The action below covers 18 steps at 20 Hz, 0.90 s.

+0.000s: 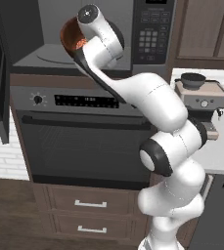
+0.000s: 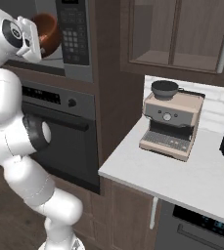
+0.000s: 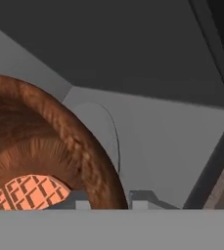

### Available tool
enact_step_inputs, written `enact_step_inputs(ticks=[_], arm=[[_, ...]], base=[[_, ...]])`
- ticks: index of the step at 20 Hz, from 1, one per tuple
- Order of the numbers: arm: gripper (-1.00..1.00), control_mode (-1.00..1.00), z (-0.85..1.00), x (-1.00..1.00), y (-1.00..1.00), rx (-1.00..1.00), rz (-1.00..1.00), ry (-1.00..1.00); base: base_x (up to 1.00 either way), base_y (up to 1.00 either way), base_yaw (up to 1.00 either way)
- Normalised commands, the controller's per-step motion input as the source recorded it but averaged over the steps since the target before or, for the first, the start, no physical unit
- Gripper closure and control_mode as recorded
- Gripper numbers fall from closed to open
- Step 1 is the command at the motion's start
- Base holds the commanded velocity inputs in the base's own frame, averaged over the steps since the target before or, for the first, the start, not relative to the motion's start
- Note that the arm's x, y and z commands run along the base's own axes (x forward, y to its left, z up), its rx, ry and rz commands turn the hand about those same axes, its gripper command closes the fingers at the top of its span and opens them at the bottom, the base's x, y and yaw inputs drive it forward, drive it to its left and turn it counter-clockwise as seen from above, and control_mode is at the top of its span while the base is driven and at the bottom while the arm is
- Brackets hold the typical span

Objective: Open the microwave, place the bowl with waffle inside the microwave, then close the microwave door and turn it on.

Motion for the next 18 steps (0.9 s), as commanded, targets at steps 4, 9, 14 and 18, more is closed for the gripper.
enact_step_inputs(ticks=[4,9,14,18], arm=[[1.0,-1.0,0.06,0.63,0.12,0.03,-0.04,-0.01],[1.0,-1.0,-0.13,0.55,0.07,0.01,-0.11,0.0],[-1.0,-1.0,-0.34,0.24,0.19,0.0,-0.13,-0.09],[-1.0,-1.0,-0.13,0.13,0.06,0.01,-0.13,-0.23]], base=[[0.0,0.0,0.0],[0.0,0.0,0.0],[0.0,0.0,0.0],[0.0,0.0,0.0]])
